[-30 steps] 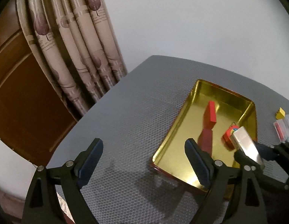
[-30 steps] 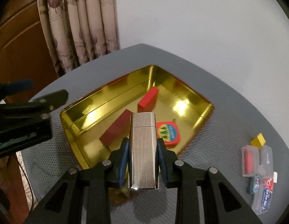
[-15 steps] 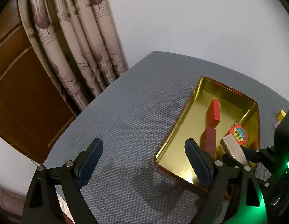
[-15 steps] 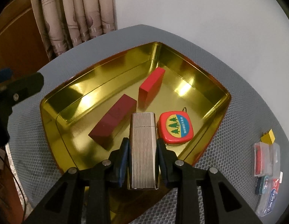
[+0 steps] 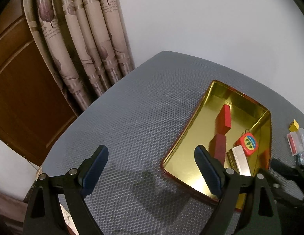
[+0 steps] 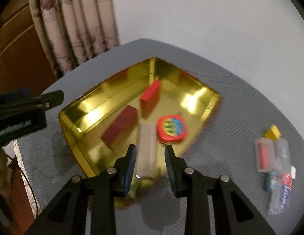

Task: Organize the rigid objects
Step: 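Lower the silver lighter into the tin with the right tool, then grasp the blue-and-red floss box with the right tool while the left tool approaches the teal dog tin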

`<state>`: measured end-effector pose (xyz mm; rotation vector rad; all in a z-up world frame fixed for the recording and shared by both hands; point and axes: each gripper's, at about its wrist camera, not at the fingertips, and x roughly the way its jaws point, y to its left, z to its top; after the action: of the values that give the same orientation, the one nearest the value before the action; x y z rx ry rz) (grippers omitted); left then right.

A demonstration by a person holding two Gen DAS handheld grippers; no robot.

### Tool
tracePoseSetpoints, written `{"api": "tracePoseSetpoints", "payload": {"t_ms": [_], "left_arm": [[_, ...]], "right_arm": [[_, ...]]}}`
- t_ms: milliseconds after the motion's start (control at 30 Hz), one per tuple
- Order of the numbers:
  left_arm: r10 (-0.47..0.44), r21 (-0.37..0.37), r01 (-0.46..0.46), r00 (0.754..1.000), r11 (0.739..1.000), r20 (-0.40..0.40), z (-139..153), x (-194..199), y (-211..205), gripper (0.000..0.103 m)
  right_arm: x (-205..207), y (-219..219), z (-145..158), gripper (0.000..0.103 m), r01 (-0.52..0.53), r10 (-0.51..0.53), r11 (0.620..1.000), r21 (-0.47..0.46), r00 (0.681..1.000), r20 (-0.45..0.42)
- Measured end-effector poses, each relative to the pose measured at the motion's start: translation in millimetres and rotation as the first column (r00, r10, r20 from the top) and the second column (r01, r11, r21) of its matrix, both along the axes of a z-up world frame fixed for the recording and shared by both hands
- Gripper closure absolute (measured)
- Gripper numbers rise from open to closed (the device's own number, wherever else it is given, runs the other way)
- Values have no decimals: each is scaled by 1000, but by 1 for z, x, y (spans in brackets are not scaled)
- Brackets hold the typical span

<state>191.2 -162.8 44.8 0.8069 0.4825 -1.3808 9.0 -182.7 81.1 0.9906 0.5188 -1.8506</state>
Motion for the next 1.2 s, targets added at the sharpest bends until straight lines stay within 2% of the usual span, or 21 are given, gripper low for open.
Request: {"api": "tracePoseSetpoints", "payload": {"t_ms": [33, 67, 100, 133, 167, 367, 400, 433, 567, 700, 800, 867, 900, 1000, 1200], "left_arm": [[-4, -1, 4, 1000, 1000, 0, 0, -2, 1, 16], [-8, 0, 8, 1000, 1000, 1, 0, -3, 1, 16], [-16, -1, 16, 1000, 1000, 5, 0, -5, 2, 16], [-24, -7, 24, 1000, 1000, 12, 0, -8, 4, 15], [-27, -10, 27, 999, 1000, 19, 0, -10, 5, 15], [-53, 4, 53, 999, 999, 6, -3, -18, 8, 15], [-58, 4, 58, 998, 998, 8, -3, -19, 8, 15], [-60, 4, 60, 998, 998, 12, -4, -20, 9, 15], [-61, 24, 61, 998, 998, 5, -7, -24, 9, 15], [-98, 20, 98, 995, 995, -10, -3, -34, 16, 15], [-117, 22, 117, 993, 993, -29, 0, -39, 19, 14], [-130, 28, 131, 991, 991, -33, 0, -45, 21, 14], [-131, 33, 132, 991, 991, -28, 0, -50, 23, 14], [-146, 39, 148, 989, 988, -30, 2, -61, 27, 14], [-211, 74, 210, 977, 975, 5, -1, -104, 34, 14]], "right_arm": [[-4, 8, 1, 68, 16, -16, 1000, 2, 1000, -3], [-16, 34, 2, 68, 73, -73, 997, 9, 997, -16], [-16, 34, 2, 68, 73, -73, 997, 9, 997, -16], [-31, 60, -2, 68, 126, -126, 992, 17, 992, -25], [-31, 60, -2, 68, 126, -126, 992, 17, 992, -25], [-84, 140, -23, 67, 303, -300, 951, 64, 953, -50], [-99, 163, -29, 62, 348, -343, 934, 84, 937, -72], [-99, 163, -29, 55, 348, -343, 934, 84, 937, -72], [-121, 197, -32, 51, 390, -383, 917, 83, 919, -94], [-140, 206, -45, 50, 399, -390, 912, 97, 915, -101], [-155, 206, -57, 48, 382, -378, 918, 106, 924, -57], [-158, 206, -61, 38, 374, -371, 921, 110, 927, -50], [-159, 205, -63, 36, 370, -366, 923, 108, 929, -61], [-166, 200, -70, 36, 353, -350, 929, 112, 936, -45], [-184, 195, -86, 36, 376, -377, 919, 121, 926, -15]]}}
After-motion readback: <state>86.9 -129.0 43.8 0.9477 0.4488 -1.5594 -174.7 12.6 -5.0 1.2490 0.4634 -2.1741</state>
